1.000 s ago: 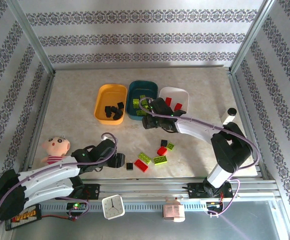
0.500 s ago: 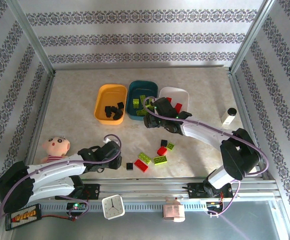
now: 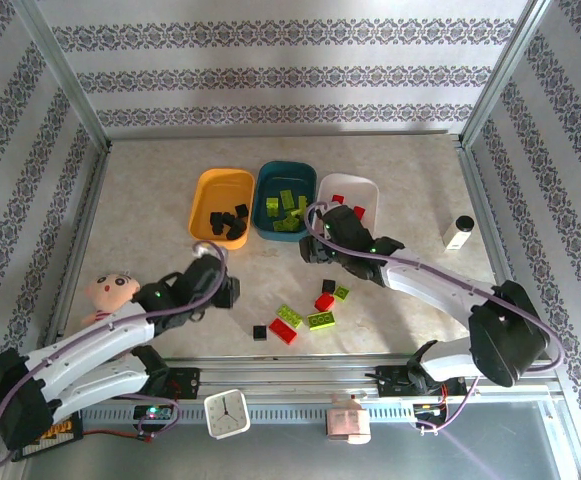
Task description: Sort the legos into containers by color
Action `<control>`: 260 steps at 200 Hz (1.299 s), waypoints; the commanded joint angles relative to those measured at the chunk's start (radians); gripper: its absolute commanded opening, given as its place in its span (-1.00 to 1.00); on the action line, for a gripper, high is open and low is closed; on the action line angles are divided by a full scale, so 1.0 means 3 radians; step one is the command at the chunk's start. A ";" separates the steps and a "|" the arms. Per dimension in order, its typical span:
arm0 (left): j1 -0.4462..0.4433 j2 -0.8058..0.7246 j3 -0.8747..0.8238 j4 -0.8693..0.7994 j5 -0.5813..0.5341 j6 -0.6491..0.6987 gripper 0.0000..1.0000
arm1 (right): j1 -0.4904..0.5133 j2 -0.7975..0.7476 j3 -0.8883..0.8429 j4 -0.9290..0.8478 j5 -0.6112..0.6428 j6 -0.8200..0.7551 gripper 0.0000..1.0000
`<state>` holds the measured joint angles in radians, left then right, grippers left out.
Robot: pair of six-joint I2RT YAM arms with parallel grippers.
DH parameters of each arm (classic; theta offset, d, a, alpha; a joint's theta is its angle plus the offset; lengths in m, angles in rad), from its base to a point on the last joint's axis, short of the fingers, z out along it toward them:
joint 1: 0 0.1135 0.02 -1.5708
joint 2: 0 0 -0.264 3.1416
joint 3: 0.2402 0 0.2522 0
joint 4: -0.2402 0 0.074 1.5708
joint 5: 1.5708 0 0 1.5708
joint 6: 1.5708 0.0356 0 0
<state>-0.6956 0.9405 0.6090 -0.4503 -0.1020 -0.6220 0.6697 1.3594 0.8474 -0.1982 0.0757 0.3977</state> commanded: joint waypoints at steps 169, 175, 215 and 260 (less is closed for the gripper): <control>0.1383 0.3247 0.2643 0.0339 0.0375 0.0653 -0.03 | 0.0985 -0.0793 -0.0782 -0.0060 -0.0376 0.0149 0.45; 0.1384 0.3229 0.2648 0.0345 0.0389 0.0652 0.03 | 0.1039 -0.0778 -0.0776 -0.0060 -0.0370 0.0157 0.46; 0.1384 0.2835 0.2556 0.0376 0.0579 0.0617 0.44 | 0.1441 -0.0502 -0.0589 -0.0061 -0.0282 0.0114 0.46; 0.1356 0.1763 0.1851 0.0649 0.0944 0.0477 0.68 | 0.1872 0.0113 -0.0158 -0.0129 -0.0222 -0.0127 0.46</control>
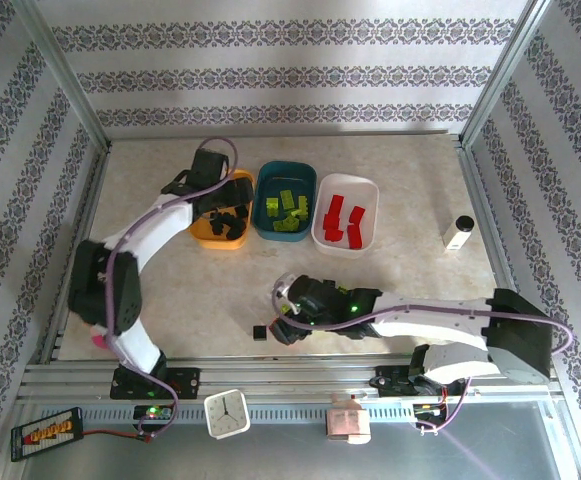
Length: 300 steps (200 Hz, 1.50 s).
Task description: Sort the legos into containers by color
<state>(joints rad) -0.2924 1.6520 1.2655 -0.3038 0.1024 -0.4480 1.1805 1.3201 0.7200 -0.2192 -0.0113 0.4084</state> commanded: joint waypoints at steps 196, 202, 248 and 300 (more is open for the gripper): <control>0.0001 -0.2815 -0.2109 -0.0127 0.0271 -0.0470 0.99 | 0.0333 0.1657 0.1131 -0.0507 0.0298 -0.0799 0.32; 0.0003 -0.2813 -0.2107 -0.0128 0.0280 -0.0470 0.99 | 0.0327 0.1668 0.1123 -0.0502 0.0296 -0.0799 0.29; -0.0002 -0.2906 -0.2085 -0.0196 0.0202 -0.0480 0.99 | 0.0255 0.1535 0.0995 -0.0292 0.0241 -0.0793 -0.28; 0.0005 -0.3211 -0.2142 -0.0258 0.0138 -0.0480 0.99 | -0.0080 0.0968 0.0941 -0.0065 -0.0010 -0.0779 -0.45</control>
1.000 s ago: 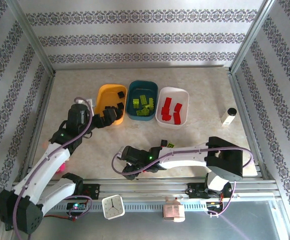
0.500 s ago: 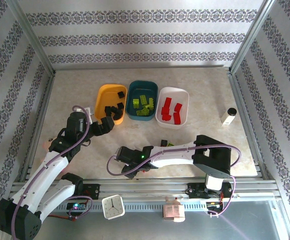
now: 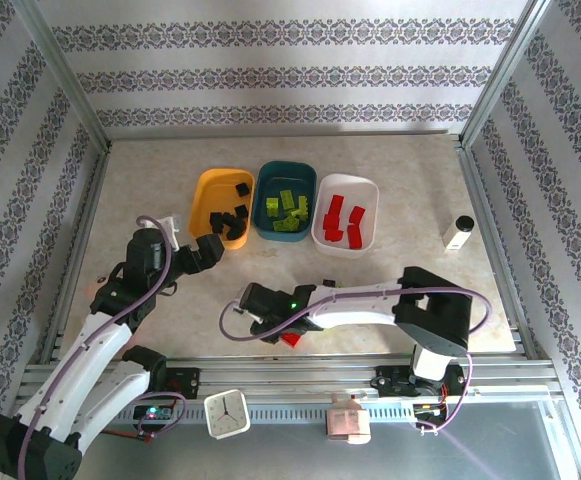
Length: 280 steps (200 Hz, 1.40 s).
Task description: Sort the legos into containers by color
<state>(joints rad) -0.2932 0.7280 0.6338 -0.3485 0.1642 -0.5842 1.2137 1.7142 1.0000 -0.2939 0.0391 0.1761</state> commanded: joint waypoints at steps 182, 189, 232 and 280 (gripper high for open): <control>0.0011 -0.0490 -0.0414 -0.0019 0.0382 -0.0154 1.00 | -0.1465 0.1519 0.2646 0.0118 -0.0600 0.0683 0.38; 0.0013 -0.0448 -0.0411 0.0016 0.0442 -0.0144 0.98 | -0.1468 0.1476 0.2613 0.0143 -0.0604 0.0691 0.40; -0.0082 -0.0114 -0.0419 0.0325 0.0879 -0.0166 0.80 | -0.1491 0.0844 0.1860 0.0452 -0.0421 0.0757 0.43; -0.1232 0.0505 -0.0295 0.0346 0.0011 -0.0037 0.77 | -0.1603 -0.0161 0.0445 0.0818 -0.0071 0.0910 0.45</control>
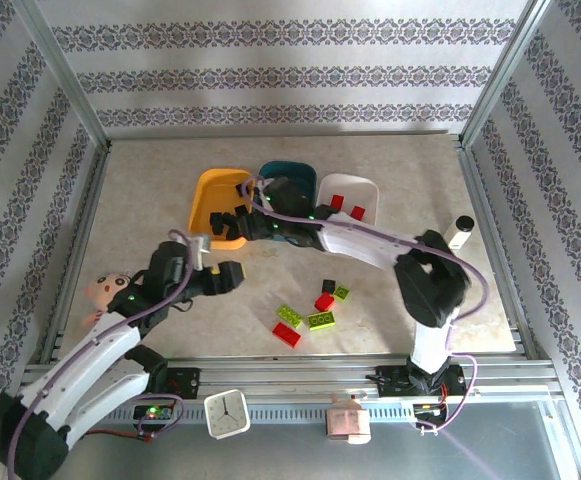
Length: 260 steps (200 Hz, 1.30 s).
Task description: Sort the legos into containers by color
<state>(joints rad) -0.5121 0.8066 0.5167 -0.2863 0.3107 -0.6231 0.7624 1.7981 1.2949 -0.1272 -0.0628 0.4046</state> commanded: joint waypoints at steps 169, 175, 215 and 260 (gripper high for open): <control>-0.2621 0.2345 0.0941 -0.0220 -0.1895 0.0146 1.00 | -0.0438 -0.2146 -0.2167 0.0234 0.0462 0.0235 0.55; -0.2625 0.2386 0.0948 -0.0229 -0.1902 0.0131 0.99 | -0.0444 -0.2158 -0.2174 0.0228 0.0459 0.0236 0.55; -0.2634 0.2509 0.0921 -0.0194 -0.1914 0.0032 0.89 | -0.0520 -0.2291 -0.2232 0.0225 0.0433 0.0227 0.56; -0.2634 0.2738 0.0951 -0.0145 -0.1815 0.0021 0.49 | -0.0589 -0.2392 -0.2262 0.0217 0.0411 0.0232 0.56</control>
<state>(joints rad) -1.2903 1.5925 0.7826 -0.3073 -0.2371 -0.6052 0.5976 1.1034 0.6315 -0.0696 0.0631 0.4728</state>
